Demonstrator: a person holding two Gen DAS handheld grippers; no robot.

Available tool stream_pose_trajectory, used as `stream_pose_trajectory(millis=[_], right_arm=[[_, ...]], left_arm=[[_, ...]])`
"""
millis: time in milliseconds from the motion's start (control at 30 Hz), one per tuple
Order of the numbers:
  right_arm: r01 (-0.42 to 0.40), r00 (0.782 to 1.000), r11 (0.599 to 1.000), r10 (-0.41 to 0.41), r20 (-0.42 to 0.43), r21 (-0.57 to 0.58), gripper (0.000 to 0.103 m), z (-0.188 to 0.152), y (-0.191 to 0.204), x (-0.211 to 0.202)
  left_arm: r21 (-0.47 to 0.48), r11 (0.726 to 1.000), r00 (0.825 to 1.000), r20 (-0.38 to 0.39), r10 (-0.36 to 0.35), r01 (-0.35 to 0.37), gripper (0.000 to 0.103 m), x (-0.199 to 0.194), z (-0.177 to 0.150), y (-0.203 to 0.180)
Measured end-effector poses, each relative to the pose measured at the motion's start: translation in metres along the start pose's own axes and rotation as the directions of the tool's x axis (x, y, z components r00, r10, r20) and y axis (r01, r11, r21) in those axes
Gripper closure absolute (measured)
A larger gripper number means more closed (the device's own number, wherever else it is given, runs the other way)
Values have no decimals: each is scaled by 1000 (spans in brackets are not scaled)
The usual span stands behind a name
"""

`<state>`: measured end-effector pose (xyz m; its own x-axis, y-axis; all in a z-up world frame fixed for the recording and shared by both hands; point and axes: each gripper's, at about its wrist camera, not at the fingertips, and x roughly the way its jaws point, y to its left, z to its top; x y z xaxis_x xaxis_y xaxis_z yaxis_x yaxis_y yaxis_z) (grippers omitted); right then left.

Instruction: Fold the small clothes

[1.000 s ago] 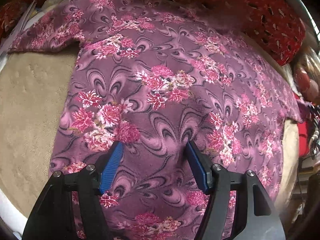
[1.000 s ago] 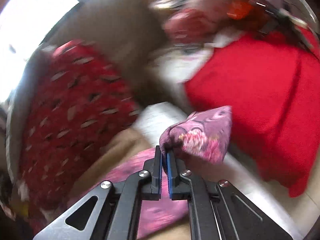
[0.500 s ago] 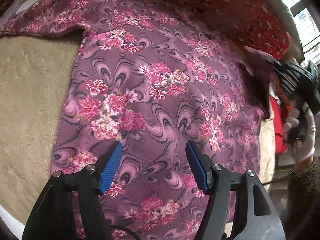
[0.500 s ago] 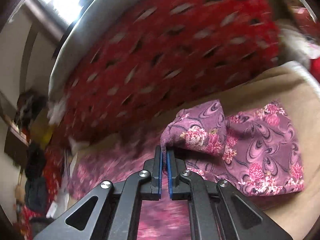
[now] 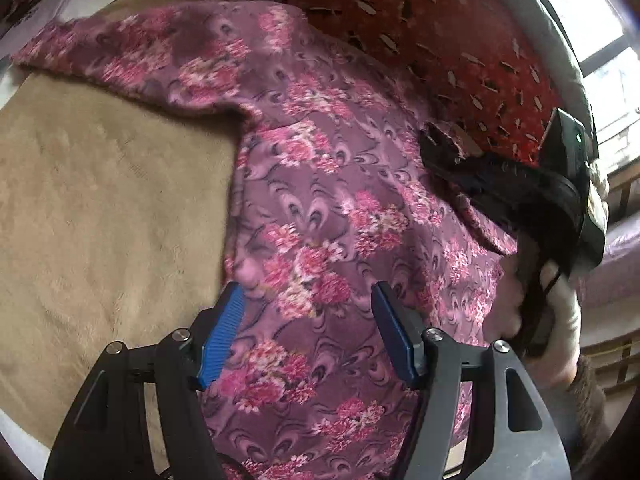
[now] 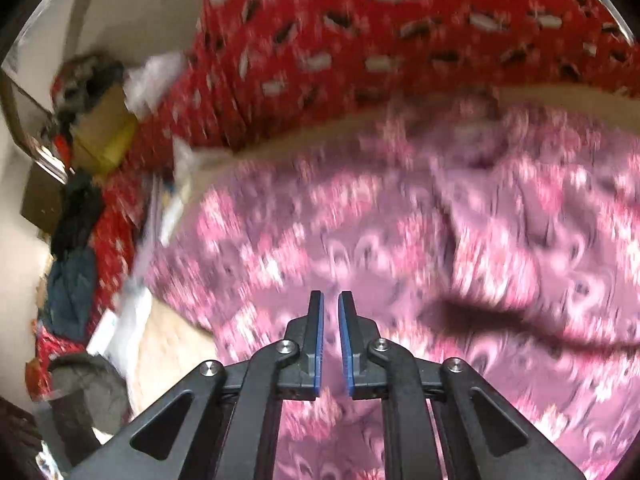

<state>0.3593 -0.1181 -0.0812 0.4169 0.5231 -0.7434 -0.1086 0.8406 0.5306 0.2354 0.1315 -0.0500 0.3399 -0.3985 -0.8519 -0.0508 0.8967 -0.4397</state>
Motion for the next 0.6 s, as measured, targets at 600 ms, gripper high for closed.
stream_pose_trajectory(millis=[600], right_arm=[[-150,946,920,27,324,361,60,-109,-208,-114]], left_arm=[[16,998,987,-144,-65,67,38,122,86,-162]])
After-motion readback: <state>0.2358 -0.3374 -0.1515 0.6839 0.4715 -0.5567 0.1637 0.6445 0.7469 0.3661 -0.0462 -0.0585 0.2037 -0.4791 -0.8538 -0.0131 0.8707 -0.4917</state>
